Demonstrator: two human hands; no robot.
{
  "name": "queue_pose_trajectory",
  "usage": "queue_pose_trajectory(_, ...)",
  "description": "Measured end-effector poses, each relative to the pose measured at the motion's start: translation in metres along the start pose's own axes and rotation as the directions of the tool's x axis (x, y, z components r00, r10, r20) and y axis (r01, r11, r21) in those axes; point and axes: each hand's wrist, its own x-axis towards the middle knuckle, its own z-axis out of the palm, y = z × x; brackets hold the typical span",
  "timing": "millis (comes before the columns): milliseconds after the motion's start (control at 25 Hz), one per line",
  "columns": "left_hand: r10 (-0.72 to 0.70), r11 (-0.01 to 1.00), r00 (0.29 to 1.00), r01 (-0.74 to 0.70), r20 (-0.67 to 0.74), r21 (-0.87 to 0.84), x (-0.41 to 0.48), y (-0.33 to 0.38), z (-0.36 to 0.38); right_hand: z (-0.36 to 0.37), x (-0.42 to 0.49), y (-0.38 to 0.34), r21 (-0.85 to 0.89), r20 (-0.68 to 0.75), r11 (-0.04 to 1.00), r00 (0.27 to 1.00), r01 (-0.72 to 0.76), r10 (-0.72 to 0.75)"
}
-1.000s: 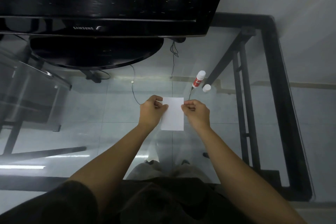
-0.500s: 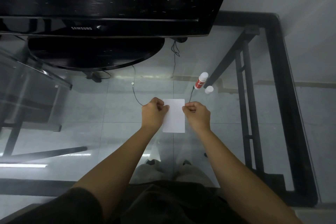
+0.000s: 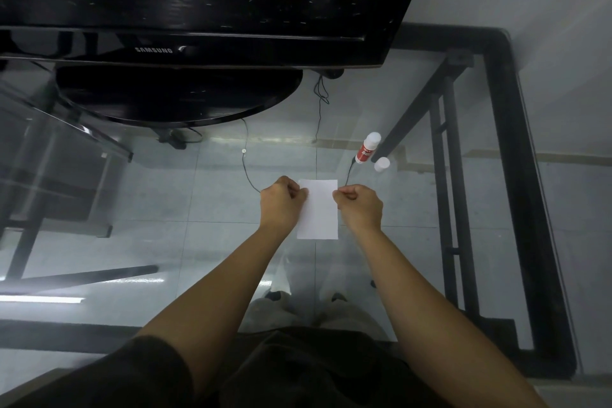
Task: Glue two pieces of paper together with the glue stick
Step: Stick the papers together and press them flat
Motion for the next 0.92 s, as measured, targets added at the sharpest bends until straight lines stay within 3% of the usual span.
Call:
queue_pose_trajectory(520, -0.056, 0.998, 0.998, 0.056, -0.005, -0.011, -0.001, 0.006, 0.002, 0.005, -0.005, -0.005, -0.067, -0.081, 0.997, 0.996, 0.028, -0.033)
queue_pose_trajectory(920, -0.166, 0.986, 0.986, 0.166, 0.003, 0.009, 0.001, 0.017, 0.002, 0.008, -0.003, 0.000, -0.243, -0.090, 0.948, 0.969, 0.203, -0.230)
